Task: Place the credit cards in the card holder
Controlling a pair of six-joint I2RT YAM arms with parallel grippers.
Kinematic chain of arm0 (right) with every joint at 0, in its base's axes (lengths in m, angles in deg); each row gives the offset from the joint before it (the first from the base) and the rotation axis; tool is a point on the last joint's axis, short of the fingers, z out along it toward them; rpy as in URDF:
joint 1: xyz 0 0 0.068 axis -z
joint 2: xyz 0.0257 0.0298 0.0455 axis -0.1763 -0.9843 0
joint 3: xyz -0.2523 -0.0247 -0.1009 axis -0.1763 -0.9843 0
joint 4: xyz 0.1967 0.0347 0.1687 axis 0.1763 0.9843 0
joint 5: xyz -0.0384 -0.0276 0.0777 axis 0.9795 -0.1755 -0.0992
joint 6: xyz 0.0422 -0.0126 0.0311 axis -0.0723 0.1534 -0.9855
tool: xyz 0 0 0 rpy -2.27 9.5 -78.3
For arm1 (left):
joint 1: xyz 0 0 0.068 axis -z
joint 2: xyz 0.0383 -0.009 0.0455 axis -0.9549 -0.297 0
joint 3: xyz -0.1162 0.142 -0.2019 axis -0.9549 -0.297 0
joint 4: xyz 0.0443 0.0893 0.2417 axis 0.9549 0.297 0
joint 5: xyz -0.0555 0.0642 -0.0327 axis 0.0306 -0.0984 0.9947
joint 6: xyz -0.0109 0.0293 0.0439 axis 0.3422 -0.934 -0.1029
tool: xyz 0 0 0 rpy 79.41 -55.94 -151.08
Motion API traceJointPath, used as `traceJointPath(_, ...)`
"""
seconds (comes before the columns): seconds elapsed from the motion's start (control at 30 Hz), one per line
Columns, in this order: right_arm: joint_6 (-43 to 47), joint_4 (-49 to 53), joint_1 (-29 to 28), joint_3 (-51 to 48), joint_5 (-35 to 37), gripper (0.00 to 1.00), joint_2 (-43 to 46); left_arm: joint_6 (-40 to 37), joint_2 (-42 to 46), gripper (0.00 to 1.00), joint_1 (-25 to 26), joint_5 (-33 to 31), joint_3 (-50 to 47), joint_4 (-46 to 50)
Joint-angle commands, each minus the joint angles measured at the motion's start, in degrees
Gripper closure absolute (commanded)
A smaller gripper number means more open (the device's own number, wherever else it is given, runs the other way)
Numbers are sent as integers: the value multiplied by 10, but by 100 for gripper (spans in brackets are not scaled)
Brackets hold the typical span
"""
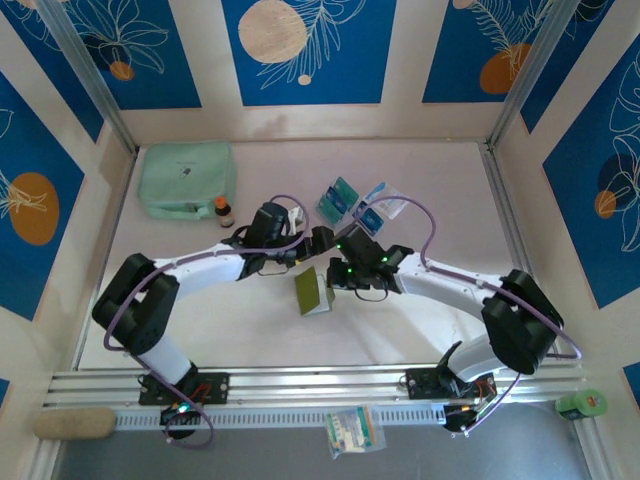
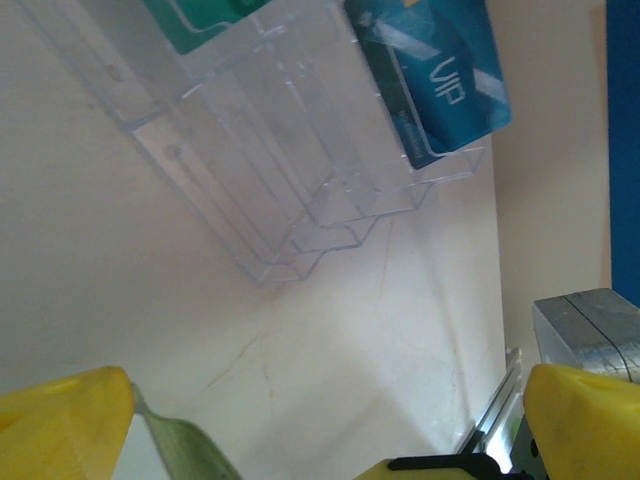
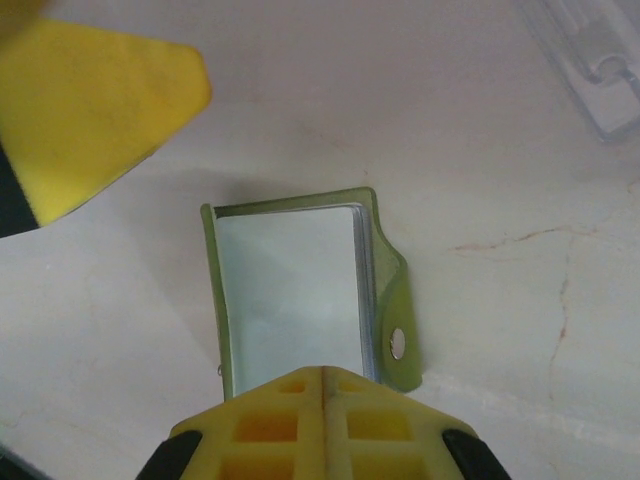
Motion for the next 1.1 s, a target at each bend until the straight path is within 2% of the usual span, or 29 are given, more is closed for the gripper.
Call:
traceJointPath(0.0, 107, -46, -93, 41, -133, 100, -16, 18, -18, 0, -25, -73, 45, -31)
traceJointPath(0.37, 107, -37, -98, 59, -127, 100, -55, -52, 25, 0, -92, -85, 69, 88)
traceJointPath(0.53, 104, -24, -60, 44, -128, 100, -31, -96, 67, 0, -110, -75, 60, 112)
traceJointPath(0.7, 114, -3, -42, 45, -127, 100, 3, -128, 111, 0, -118, -95, 55, 170)
traceJointPath(0.87, 116, 13, -53, 57, -127, 100, 21, -139, 153, 0, -129, -125, 39, 227)
traceJointPath(1.07, 114, 16, -82, 86, -125, 100, -17, -147, 192, 0, -152, -158, 15, 271)
